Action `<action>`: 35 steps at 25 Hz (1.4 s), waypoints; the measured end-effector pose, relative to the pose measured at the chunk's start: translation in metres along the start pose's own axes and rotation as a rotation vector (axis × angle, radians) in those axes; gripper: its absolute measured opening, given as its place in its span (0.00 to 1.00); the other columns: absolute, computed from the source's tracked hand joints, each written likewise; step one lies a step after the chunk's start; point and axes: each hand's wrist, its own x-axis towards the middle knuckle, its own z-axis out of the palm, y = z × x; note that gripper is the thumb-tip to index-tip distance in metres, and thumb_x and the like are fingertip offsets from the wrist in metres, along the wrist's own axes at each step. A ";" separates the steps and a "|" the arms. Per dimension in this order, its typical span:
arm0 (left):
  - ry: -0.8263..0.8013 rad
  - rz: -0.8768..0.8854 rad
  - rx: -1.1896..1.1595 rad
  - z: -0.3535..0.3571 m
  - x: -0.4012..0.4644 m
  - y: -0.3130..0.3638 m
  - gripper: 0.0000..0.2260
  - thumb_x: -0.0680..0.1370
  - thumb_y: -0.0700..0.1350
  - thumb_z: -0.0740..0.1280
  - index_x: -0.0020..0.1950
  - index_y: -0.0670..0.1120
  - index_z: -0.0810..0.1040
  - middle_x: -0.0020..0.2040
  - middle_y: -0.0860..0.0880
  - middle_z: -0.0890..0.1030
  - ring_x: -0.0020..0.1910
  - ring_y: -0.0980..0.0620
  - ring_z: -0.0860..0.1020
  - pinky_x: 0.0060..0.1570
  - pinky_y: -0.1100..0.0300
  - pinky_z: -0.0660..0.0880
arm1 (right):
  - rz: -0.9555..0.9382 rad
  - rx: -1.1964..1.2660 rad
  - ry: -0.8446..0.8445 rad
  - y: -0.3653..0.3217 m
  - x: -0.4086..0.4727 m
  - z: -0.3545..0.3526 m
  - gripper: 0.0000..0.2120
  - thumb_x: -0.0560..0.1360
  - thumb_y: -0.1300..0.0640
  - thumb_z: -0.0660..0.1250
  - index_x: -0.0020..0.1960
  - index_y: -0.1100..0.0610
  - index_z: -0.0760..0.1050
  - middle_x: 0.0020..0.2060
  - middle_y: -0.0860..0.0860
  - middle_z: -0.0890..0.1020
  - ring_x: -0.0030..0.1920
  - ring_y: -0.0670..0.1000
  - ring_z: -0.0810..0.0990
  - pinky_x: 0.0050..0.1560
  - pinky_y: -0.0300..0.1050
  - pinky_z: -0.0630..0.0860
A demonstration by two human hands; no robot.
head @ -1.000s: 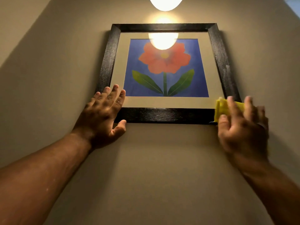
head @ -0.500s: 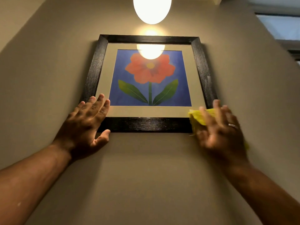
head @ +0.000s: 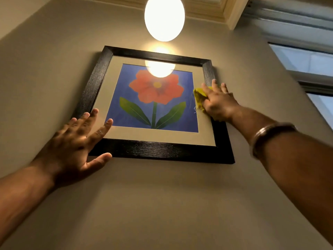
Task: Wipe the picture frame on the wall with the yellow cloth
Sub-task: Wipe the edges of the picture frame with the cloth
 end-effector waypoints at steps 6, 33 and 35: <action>-0.096 -0.031 0.003 -0.003 0.001 0.002 0.38 0.71 0.74 0.38 0.77 0.58 0.43 0.79 0.41 0.46 0.78 0.38 0.50 0.75 0.41 0.53 | -0.212 0.042 0.083 0.027 -0.175 0.060 0.31 0.71 0.44 0.49 0.74 0.36 0.45 0.78 0.48 0.51 0.77 0.57 0.45 0.73 0.54 0.53; 0.151 0.023 0.024 0.009 0.043 0.059 0.45 0.68 0.78 0.46 0.77 0.56 0.39 0.80 0.45 0.37 0.78 0.46 0.38 0.73 0.37 0.35 | -0.089 0.133 0.139 0.036 0.024 -0.010 0.30 0.76 0.64 0.58 0.75 0.52 0.54 0.77 0.55 0.56 0.75 0.58 0.58 0.75 0.50 0.57; 0.145 0.010 0.018 0.008 0.042 0.058 0.45 0.68 0.79 0.45 0.77 0.57 0.38 0.80 0.45 0.37 0.78 0.46 0.38 0.74 0.39 0.34 | -0.256 0.201 0.116 0.053 -0.059 0.005 0.30 0.74 0.63 0.60 0.74 0.51 0.59 0.76 0.51 0.58 0.76 0.53 0.58 0.75 0.43 0.54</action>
